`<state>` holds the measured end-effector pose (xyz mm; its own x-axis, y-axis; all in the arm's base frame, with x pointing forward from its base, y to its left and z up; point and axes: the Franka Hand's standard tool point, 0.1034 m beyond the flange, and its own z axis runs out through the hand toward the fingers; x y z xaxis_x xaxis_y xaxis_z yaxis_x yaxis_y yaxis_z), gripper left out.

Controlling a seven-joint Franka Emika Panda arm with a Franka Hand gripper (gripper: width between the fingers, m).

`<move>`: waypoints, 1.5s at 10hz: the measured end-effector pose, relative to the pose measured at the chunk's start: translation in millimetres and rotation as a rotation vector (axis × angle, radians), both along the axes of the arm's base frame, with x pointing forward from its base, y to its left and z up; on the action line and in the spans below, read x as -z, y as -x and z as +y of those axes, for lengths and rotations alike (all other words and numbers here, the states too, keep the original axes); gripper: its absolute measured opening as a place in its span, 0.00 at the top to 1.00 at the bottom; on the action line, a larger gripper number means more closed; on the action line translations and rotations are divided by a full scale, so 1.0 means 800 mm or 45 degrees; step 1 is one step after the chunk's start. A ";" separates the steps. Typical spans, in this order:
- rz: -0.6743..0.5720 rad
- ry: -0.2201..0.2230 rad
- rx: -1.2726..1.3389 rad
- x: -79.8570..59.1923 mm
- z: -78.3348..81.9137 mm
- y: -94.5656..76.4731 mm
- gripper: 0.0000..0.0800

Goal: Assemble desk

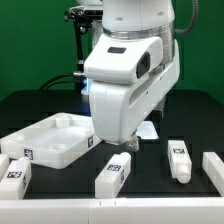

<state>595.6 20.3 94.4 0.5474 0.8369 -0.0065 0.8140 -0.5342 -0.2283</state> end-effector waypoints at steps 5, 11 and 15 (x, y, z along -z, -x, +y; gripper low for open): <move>0.000 0.000 0.001 0.000 0.000 0.000 0.19; -0.102 0.039 0.387 0.002 -0.017 0.007 0.19; -0.071 0.105 0.895 0.015 -0.028 0.016 0.19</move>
Offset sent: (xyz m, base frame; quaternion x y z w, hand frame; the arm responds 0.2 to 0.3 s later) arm 0.0000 0.0000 0.0000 0.0000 0.0000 0.0000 1.0000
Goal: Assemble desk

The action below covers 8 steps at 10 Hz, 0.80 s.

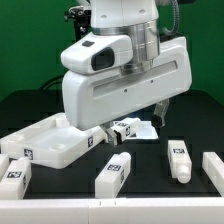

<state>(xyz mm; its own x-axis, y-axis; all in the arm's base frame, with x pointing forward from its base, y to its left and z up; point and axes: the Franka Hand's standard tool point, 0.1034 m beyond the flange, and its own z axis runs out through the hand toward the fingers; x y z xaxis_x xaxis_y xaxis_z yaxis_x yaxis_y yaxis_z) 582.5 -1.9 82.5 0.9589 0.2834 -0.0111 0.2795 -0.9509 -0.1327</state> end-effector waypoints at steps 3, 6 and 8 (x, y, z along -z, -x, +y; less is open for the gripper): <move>-0.018 0.012 0.324 0.015 -0.029 0.011 0.19; 0.012 0.006 0.495 0.020 -0.025 0.013 0.19; 0.063 0.015 0.544 0.058 -0.038 0.026 0.19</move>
Offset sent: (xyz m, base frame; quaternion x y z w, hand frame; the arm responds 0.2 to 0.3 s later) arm 0.0000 0.0000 0.0000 0.0000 0.0000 0.1938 0.9810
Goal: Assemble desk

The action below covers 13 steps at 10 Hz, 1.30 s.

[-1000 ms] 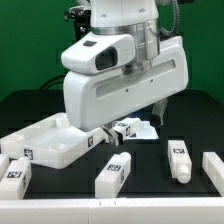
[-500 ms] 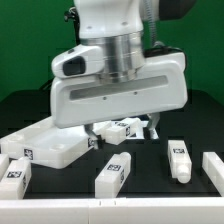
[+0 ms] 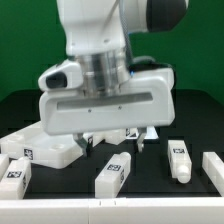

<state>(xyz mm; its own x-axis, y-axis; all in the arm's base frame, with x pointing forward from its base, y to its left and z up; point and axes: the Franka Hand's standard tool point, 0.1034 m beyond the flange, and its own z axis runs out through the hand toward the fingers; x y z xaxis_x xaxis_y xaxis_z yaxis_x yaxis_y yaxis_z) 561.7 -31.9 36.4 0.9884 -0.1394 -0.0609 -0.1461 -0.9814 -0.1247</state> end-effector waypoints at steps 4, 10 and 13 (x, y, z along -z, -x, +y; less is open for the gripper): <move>-0.012 0.024 0.058 0.036 -0.001 0.005 0.33; -0.026 0.016 -0.012 -0.006 0.012 0.016 0.65; -0.098 0.078 -0.201 -0.055 0.069 0.052 0.65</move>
Offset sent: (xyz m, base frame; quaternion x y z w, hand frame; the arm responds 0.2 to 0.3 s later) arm 0.0063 0.0033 -0.0245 -0.0046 0.0551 0.0444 0.9975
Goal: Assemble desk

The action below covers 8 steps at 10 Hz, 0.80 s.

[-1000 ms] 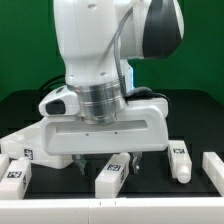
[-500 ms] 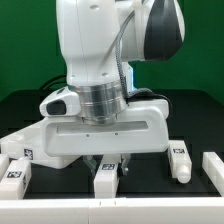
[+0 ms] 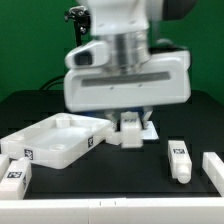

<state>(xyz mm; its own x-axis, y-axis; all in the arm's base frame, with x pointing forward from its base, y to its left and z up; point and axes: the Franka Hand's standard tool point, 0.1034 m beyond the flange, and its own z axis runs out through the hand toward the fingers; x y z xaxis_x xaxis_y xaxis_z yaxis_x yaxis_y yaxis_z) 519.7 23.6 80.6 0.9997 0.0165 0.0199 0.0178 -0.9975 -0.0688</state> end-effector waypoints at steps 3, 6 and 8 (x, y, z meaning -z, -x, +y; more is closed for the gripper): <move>0.010 -0.013 0.023 0.006 -0.004 0.000 0.65; 0.052 -0.035 0.072 -0.015 0.015 0.029 0.65; 0.057 -0.024 0.083 -0.018 0.050 0.065 0.65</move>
Offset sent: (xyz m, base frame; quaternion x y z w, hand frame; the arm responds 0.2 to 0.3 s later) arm 0.0000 0.0000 0.0000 0.0000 0.0000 0.0000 1.0000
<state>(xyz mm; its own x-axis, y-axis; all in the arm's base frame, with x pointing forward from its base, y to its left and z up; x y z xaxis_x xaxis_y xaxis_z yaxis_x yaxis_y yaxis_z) 468.0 63.8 95.1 0.9985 -0.0483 -0.0252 -0.0503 -0.9949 -0.0869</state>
